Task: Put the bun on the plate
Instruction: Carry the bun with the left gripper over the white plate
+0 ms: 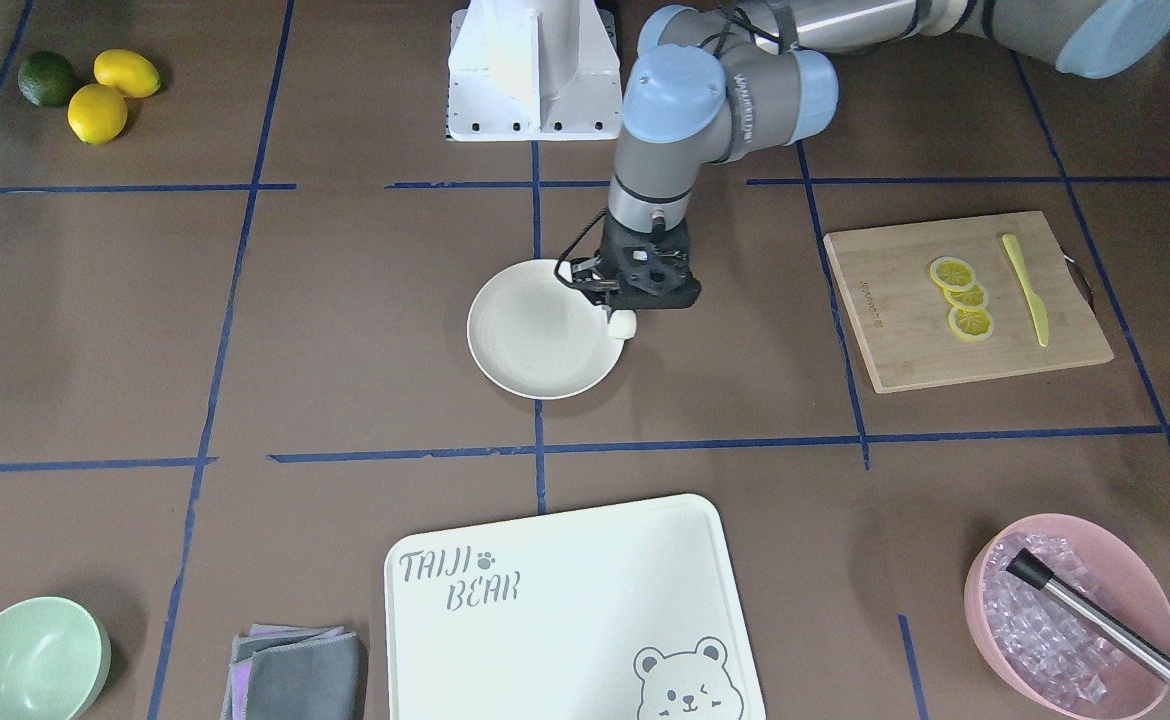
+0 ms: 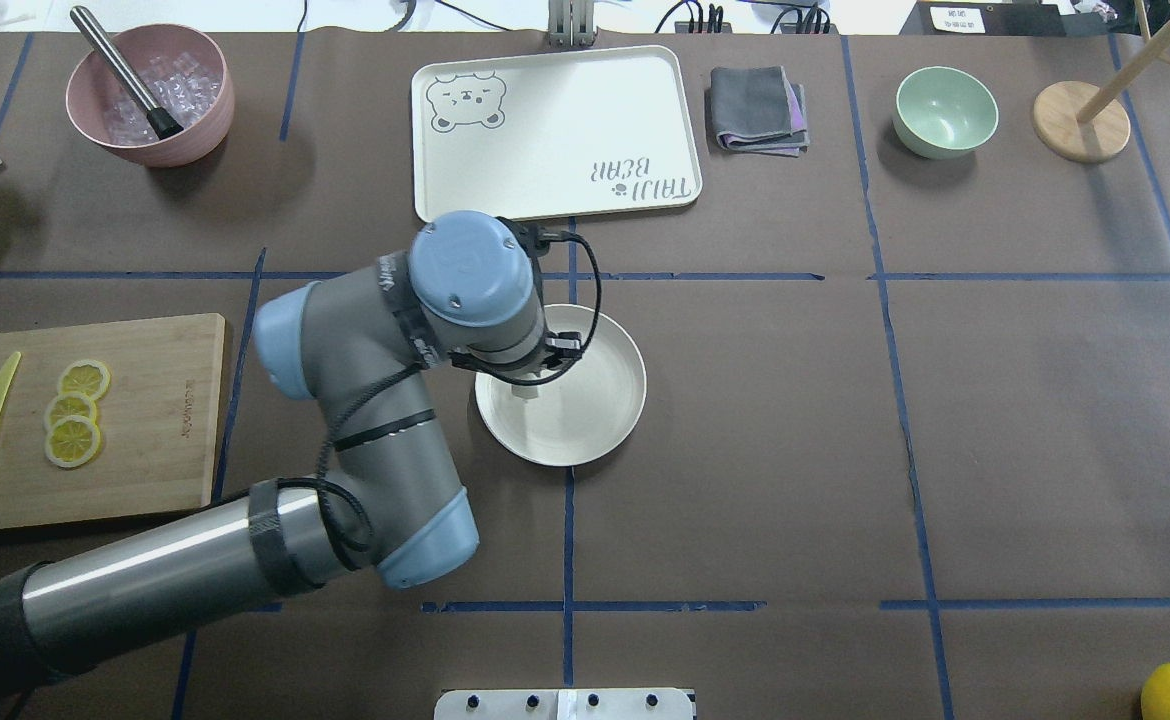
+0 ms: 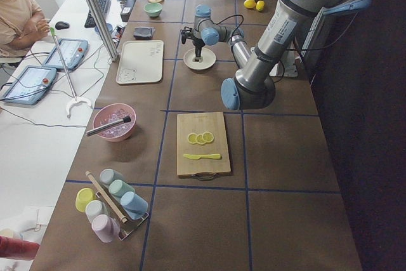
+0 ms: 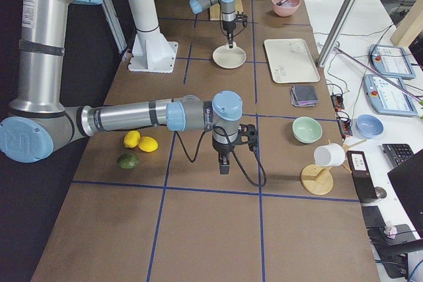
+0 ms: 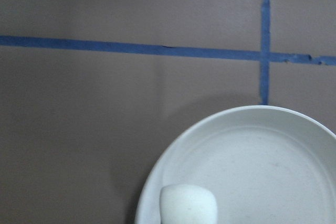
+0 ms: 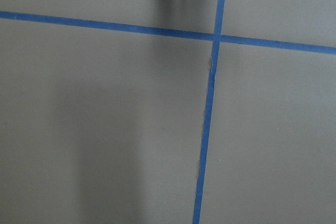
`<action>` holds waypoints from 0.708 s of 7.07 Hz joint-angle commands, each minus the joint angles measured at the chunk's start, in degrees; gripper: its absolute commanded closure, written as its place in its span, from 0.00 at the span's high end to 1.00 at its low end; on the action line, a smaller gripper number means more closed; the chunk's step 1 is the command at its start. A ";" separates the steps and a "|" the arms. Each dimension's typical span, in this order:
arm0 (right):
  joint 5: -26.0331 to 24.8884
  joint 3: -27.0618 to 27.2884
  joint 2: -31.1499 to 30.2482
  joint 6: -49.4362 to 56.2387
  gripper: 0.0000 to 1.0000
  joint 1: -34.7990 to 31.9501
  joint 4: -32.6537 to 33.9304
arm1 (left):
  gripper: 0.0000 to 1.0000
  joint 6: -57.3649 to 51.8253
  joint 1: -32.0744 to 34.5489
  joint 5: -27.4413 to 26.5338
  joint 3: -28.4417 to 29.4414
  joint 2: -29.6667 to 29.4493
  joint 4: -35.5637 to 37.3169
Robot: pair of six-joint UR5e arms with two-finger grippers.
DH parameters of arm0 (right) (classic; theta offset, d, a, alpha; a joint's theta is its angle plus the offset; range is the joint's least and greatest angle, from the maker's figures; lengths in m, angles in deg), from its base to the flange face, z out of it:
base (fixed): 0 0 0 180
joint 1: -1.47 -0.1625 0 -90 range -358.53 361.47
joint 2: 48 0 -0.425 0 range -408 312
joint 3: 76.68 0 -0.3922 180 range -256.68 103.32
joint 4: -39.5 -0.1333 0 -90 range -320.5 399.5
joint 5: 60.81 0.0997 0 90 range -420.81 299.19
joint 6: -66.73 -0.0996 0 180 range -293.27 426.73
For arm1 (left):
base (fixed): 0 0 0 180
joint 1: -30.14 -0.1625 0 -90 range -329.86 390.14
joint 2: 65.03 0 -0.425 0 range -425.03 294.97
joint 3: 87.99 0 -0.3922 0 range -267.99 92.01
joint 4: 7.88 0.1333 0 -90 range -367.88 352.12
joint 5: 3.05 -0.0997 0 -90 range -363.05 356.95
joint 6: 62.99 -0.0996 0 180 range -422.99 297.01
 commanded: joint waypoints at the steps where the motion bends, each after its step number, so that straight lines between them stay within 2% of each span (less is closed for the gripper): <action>1: 0.00 -0.07 0.03 0.00 1.00 0.00 0.00 | 0.29 0.29 -2.78 -1.33 7.13 -4.79 -1.39; 2: 0.00 -0.07 0.21 -0.09 1.00 0.00 0.00 | 0.39 -0.14 -2.79 -1.24 8.27 -4.70 -3.05; 3: 0.09 0.11 0.21 -0.09 1.00 0.00 0.00 | 0.67 -0.23 -2.53 -1.24 8.29 -4.70 -3.07; 4: 0.26 0.11 0.29 -0.17 1.00 0.00 0.00 | 0.90 -0.24 -2.09 -1.16 8.29 -4.62 -3.07; 5: 0.26 0.02 0.47 -0.09 1.00 0.00 0.00 | 0.99 -0.24 -1.74 -0.81 8.29 -4.61 -2.98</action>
